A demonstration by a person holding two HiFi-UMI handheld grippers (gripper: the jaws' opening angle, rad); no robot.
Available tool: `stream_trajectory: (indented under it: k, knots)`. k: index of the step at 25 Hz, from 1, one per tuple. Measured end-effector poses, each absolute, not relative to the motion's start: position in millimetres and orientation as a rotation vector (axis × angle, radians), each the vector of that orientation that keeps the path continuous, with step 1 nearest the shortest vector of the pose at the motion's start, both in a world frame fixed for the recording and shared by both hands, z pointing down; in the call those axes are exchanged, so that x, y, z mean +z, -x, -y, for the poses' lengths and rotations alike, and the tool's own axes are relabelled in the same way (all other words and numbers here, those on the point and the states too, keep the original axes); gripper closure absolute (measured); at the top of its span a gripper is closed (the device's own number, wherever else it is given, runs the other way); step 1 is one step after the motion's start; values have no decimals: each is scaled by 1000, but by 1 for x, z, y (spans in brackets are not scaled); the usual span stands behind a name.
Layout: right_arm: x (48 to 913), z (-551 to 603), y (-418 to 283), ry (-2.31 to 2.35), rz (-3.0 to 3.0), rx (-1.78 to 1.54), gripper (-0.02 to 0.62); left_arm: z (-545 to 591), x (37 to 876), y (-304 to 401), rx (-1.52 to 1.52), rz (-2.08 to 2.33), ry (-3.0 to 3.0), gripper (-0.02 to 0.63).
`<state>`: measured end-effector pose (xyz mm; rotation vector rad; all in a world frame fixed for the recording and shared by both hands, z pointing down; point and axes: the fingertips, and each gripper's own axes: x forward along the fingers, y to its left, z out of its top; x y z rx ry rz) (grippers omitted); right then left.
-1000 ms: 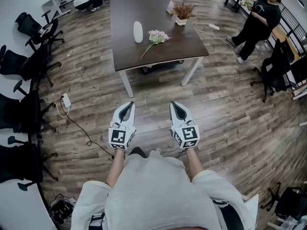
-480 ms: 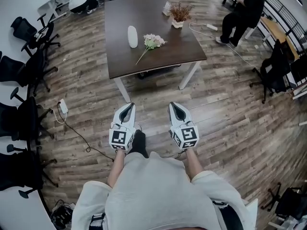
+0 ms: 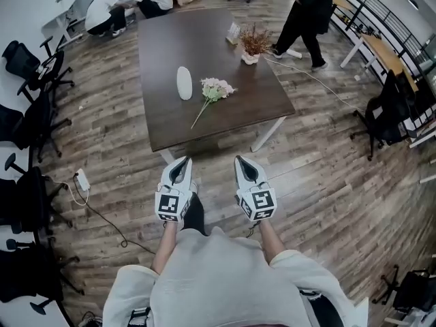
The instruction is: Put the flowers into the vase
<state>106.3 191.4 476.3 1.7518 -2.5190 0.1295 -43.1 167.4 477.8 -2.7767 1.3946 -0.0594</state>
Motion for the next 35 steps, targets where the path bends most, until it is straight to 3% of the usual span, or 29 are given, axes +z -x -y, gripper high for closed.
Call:
stream_trajectory:
  k: [15,35]
  knots:
    - [440,53,-56,-1764,2510,104,597,75,439,105,-63,-1391,2746,597]
    - [457,170,-86,-1675,2555,205,598,187,453,86,-142,-1521,2724,597]
